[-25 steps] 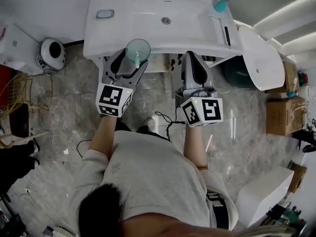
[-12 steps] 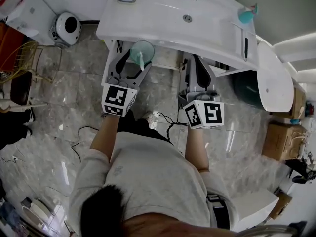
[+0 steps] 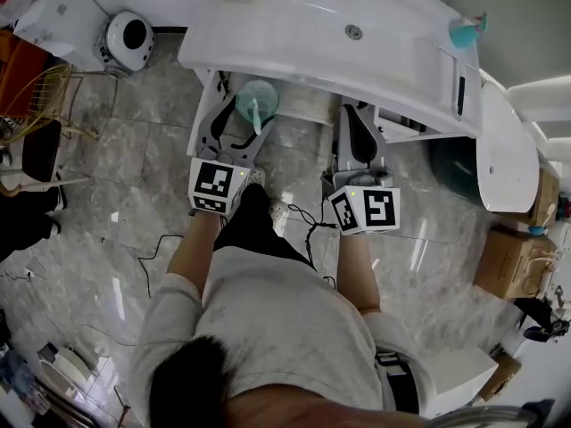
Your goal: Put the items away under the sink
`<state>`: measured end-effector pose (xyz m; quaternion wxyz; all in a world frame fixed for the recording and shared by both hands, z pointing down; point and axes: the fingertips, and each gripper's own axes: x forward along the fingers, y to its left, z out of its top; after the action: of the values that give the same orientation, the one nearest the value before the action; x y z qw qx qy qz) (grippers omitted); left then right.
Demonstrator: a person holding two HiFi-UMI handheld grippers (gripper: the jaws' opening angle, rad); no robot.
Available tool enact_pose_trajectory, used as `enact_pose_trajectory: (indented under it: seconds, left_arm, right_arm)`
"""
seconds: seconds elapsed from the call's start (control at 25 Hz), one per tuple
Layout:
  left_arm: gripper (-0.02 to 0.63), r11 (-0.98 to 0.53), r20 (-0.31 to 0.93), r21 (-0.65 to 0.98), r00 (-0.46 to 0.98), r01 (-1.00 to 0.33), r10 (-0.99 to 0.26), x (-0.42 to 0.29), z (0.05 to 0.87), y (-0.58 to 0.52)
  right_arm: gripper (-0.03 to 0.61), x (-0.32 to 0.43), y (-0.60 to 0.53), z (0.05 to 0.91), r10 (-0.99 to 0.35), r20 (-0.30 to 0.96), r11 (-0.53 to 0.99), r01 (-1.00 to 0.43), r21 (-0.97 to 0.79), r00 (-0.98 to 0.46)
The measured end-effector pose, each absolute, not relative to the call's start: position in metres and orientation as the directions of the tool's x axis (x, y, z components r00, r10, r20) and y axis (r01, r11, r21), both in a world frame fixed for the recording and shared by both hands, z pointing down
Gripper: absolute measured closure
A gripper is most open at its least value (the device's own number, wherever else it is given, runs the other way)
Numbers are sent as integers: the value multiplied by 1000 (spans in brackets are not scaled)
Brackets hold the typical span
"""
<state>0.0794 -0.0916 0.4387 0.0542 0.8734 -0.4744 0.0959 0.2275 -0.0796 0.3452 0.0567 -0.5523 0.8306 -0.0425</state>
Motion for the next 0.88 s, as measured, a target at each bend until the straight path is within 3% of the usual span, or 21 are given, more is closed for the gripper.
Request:
enact_pose_trajectory:
  seconds: [0.88]
  left_arm:
    - [299,-456,239,29,449,-889,-861,82,484,-130]
  right_arm:
    - [568,229,-135,396,-882,6,464,-873,-150,-471]
